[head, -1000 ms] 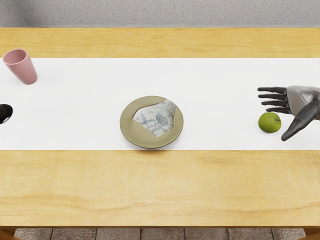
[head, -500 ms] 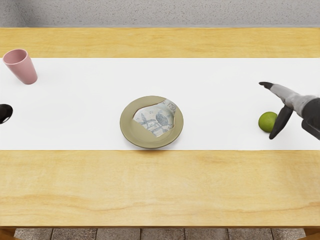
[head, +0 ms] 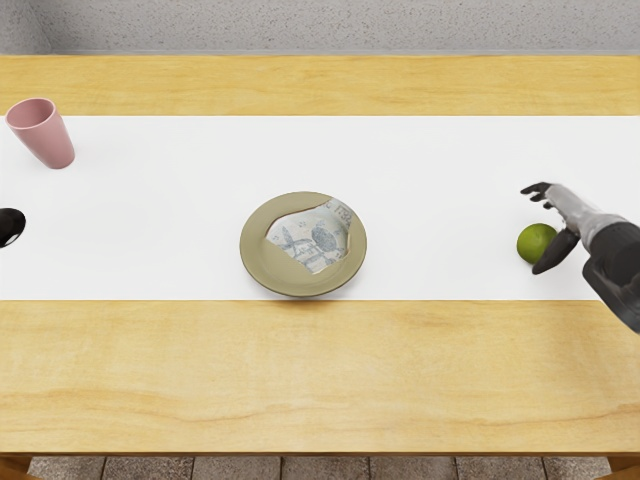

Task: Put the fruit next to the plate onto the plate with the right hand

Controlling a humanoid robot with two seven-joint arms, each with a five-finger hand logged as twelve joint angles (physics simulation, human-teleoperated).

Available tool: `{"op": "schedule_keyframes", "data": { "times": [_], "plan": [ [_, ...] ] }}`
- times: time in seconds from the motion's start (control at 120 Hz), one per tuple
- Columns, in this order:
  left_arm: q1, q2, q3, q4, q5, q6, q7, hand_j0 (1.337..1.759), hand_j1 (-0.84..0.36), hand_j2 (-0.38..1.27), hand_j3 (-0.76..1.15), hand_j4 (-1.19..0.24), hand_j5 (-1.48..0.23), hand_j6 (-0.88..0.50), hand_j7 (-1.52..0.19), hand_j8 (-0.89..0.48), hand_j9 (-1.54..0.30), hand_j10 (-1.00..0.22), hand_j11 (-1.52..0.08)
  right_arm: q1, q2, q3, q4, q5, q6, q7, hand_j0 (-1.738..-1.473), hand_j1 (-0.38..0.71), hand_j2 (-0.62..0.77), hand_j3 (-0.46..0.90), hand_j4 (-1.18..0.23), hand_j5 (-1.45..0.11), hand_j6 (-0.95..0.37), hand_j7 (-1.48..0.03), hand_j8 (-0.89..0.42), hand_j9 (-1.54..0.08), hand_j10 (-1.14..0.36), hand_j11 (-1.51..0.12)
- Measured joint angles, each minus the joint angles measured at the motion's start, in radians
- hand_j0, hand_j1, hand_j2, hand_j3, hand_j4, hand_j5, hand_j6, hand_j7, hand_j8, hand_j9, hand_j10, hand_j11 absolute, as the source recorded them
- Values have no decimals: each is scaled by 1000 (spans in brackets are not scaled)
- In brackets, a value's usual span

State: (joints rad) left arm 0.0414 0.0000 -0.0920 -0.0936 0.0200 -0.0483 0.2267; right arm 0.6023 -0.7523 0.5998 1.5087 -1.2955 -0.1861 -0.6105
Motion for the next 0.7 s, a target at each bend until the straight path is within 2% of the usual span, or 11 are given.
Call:
{"op": "schedule_keyframes", "data": {
  "times": [0.483, 0.575, 0.7],
  "plan": [
    [0, 0, 0, 0, 0, 0, 0, 1658, 335, 3, 0, -12, -15, -13, -15, -13, -15, -12, -15, -20, 13, -3, 2, 0, -7, 0, -1658, 144, -78, 0, -418, -538, -419, -538, -417, -538, -417, -538],
    [0, 0, 0, 0, 0, 0, 0, 1658, 335, 3, 0, -12, -15, -13, -15, -13, -15, -12, -15, -21, 14, -3, 5, -1, -5, 0, -1658, 175, -76, 0, -450, -576, -450, -577, -416, -578, -444, -578],
    [0, 0, 0, 0, 0, 0, 0, 1658, 335, 3, 0, -12, -15, -13, -15, -13, -15, -12, -15, -23, 14, -3, 7, -3, -1, -1, -1656, 205, -57, 0, -495, -628, -494, -632, -372, -635, -402, -639]
  ]
}}
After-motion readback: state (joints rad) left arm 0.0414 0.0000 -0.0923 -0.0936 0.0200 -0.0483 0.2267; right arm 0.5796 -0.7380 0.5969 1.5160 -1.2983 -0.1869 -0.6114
